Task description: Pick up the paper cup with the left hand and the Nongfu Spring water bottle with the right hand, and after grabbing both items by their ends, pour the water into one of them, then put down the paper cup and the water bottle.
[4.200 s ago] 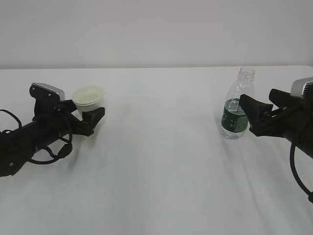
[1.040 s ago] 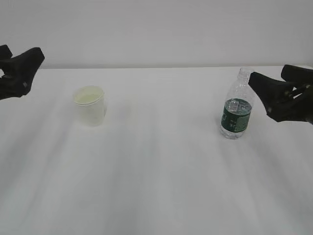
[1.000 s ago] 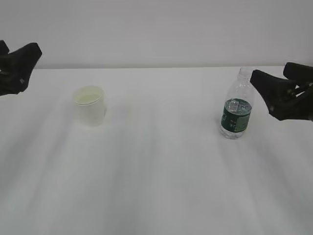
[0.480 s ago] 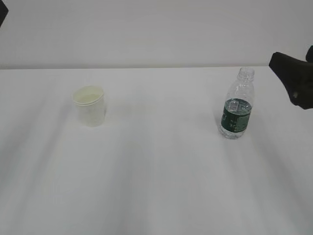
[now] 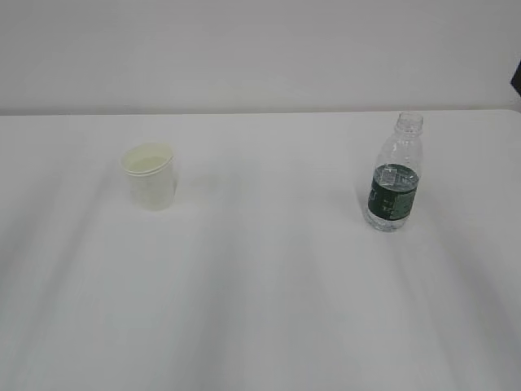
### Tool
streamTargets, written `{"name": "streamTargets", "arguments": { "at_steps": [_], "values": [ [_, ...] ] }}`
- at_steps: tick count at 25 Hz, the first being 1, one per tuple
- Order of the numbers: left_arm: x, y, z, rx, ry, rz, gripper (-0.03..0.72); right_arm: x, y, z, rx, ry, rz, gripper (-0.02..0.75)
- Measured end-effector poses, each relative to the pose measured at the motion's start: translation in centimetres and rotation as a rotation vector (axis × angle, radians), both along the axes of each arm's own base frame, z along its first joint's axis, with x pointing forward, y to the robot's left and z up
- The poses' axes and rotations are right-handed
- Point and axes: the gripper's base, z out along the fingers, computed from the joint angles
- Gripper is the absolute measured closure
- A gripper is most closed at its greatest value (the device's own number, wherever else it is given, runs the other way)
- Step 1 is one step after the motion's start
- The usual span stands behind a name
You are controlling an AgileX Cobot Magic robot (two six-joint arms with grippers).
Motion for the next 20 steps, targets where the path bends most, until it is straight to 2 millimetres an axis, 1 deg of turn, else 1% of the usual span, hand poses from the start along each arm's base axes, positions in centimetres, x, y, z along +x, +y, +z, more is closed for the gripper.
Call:
{"name": "streamTargets", "arguments": {
  "at_steps": [8, 11, 20],
  "values": [
    [-1.5, 0.2, 0.9, 0.028, -0.016, 0.005, 0.138, -2.0, -0.6, 1.0, -0.003, -0.025, -0.039, 0.149],
    [-2.2, 0.4, 1.1, 0.039, 0.002, 0.021, 0.138, -2.8, -0.8, 1.4, -0.005, -0.032, -0.057, 0.149],
    [-5.5, 1.2, 2.4, 0.055, 0.007, 0.073, 0.139, -4.9, -1.5, 2.0, -0.005, -0.043, -0.104, 0.149]
  ]
}}
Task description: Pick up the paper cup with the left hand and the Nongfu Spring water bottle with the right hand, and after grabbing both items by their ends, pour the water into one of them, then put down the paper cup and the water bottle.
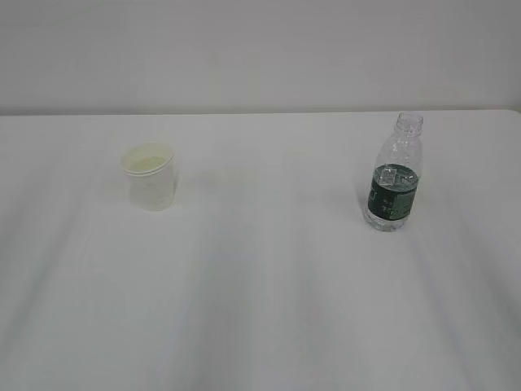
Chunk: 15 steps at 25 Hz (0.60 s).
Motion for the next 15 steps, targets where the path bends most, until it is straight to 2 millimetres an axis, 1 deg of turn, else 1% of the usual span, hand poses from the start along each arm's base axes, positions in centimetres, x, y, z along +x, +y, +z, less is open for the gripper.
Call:
{"name": "streamTargets", "arguments": {
  "at_steps": [2, 4, 9, 15],
  "values": [
    [-0.8, 0.2, 0.2, 0.002, 0.002, 0.013, 0.139, -0.3, -0.1, 0.0, 0.004, 0.008, -0.011, 0.149],
    [-1.7, 0.5, 0.4, 0.004, 0.004, 0.028, 0.139, -0.7, -0.3, 0.4, 0.009, 0.012, -0.028, 0.149],
    [-4.1, 1.1, 0.7, 0.004, -0.001, 0.061, 0.143, -1.9, -1.0, 2.4, 0.02, 0.01, -0.081, 0.149],
    [-6.7, 1.8, 0.6, -0.002, 0.006, 0.1, 0.15, -4.2, -1.8, 4.5, 0.04, -0.008, -0.14, 0.15]
  ]
}}
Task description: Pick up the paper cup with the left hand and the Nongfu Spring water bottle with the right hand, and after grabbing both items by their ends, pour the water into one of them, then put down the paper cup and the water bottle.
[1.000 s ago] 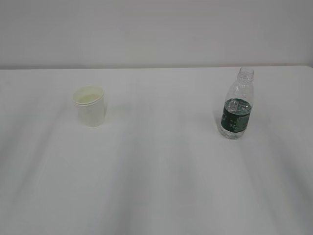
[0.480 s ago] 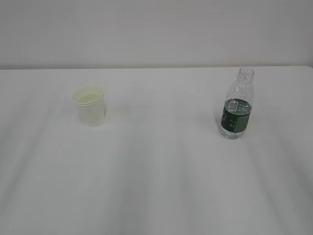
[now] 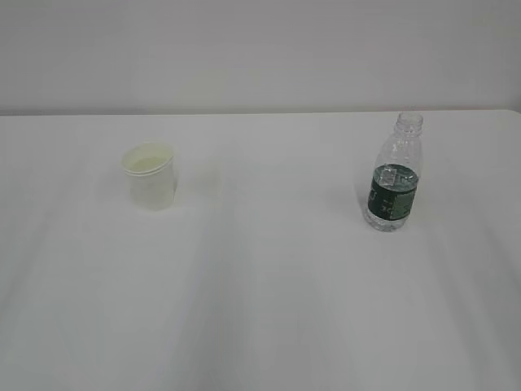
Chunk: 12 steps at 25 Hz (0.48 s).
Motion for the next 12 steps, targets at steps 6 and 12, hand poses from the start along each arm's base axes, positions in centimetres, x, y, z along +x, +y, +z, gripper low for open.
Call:
{"name": "streamTargets", "arguments": {
  "at_steps": [6, 12],
  "values": [
    [-1.3, 0.6, -1.1, -0.024, 0.103, 0.04, 0.154, -1.9, -0.7, 0.3, 0.026, 0.044, -0.053, 0.15],
    [-2.0, 1.1, -1.9, -0.055, 0.236, 0.066, 0.155, -3.2, -1.1, -0.3, 0.083, 0.117, -0.078, 0.15]
  ]
}}
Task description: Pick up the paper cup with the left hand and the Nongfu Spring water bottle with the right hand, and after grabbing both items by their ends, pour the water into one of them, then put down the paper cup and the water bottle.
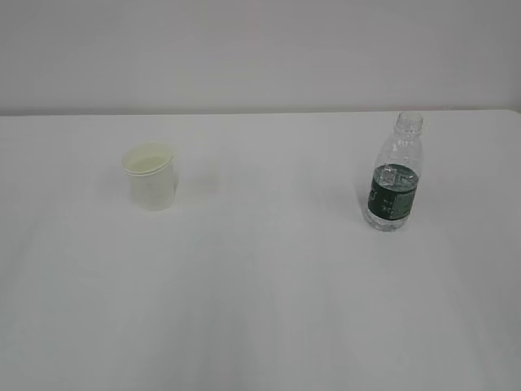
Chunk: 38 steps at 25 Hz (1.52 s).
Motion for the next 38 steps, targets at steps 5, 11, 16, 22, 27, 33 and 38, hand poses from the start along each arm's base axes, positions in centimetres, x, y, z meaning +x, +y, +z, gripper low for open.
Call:
{"name": "streamTargets", "arguments": {
  "at_steps": [5, 11, 16, 22, 27, 33, 38],
  "values": [
    [-0.7, 0.3, 0.7, -0.012, 0.1, 0.024, 0.155, -0.9, -0.2, -0.7, 0.02, 0.075, -0.01, 0.15],
    [-1.5, 0.6, 1.0, -0.031, 0.214, 0.039, 0.155, -1.6, 0.2, -1.3, 0.011, 0.195, 0.039, 0.15],
    [-2.2, 0.8, 0.4, -0.033, 0.361, 0.057, 0.182, -1.8, 0.7, -2.0, 0.042, 0.278, 0.083, 0.15],
    [-2.7, 0.7, -0.5, -0.044, 0.489, 0.042, 0.202, -2.4, 0.9, -3.1, 0.062, 0.415, 0.107, 0.15],
    [-3.1, 0.3, -1.2, -0.047, 0.584, 0.007, 0.204, -3.3, 0.8, -3.1, 0.023, 0.501, 0.114, 0.15],
    [-3.6, 0.1, -2.0, 0.062, 0.679, -0.037, 0.204, -4.8, 0.7, -3.6, -0.025, 0.568, 0.125, 0.15],
    [-4.1, 0.0, -2.6, 0.083, 0.755, -0.063, 0.204, -6.2, 0.4, -4.2, -0.061, 0.576, 0.123, 0.15]
  ]
}}
